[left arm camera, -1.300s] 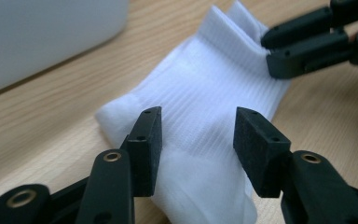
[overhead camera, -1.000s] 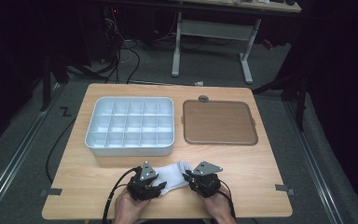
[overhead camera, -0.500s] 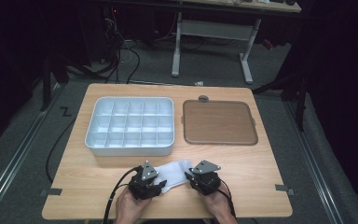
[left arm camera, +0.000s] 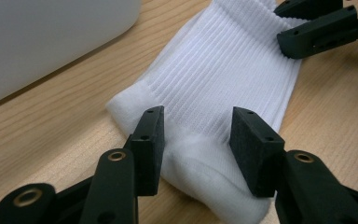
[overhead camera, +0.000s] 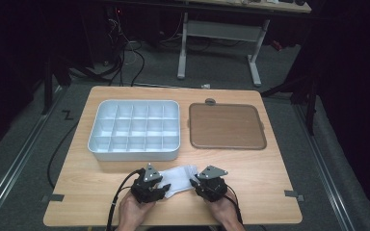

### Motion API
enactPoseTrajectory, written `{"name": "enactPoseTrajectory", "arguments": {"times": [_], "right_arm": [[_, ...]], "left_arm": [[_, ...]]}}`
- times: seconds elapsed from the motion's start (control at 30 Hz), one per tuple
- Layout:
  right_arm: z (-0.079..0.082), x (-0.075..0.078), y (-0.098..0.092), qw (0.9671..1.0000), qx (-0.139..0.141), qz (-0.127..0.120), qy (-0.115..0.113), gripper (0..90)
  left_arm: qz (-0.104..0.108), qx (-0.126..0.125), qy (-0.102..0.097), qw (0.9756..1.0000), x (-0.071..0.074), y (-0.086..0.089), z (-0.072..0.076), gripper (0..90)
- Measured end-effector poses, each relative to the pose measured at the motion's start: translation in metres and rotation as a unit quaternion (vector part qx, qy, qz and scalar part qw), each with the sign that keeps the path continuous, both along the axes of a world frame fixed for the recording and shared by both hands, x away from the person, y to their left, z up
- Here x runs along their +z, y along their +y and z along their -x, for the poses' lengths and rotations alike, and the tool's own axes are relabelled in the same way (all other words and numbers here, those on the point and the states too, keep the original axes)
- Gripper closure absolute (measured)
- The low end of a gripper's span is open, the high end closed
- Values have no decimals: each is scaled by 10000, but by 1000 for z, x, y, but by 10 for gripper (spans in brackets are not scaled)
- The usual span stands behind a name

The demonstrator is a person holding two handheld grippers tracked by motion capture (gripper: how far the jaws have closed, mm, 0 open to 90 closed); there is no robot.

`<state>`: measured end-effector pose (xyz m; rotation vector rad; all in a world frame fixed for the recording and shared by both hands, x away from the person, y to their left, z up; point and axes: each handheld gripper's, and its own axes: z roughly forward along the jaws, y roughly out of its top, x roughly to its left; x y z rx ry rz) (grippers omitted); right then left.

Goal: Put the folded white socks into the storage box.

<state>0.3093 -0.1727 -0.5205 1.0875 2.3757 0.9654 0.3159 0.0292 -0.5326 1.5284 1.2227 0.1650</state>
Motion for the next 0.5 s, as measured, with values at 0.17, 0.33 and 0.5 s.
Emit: {"name": "enactPoseTrajectory", "arguments": {"times": [0.17,0.33,0.5], "right_arm": [[1,0,3,10000,60,-27,22,692],[4,7,8,9998,166,-78,89,627],[7,21,8,9995,164,-226,-119,609]], "left_arm": [[60,-24,47,10000,1,5,-5,556],[54,63,263,9996,6,12,-10,495],[279,268,280,9989,17,21,-14,444]]}}
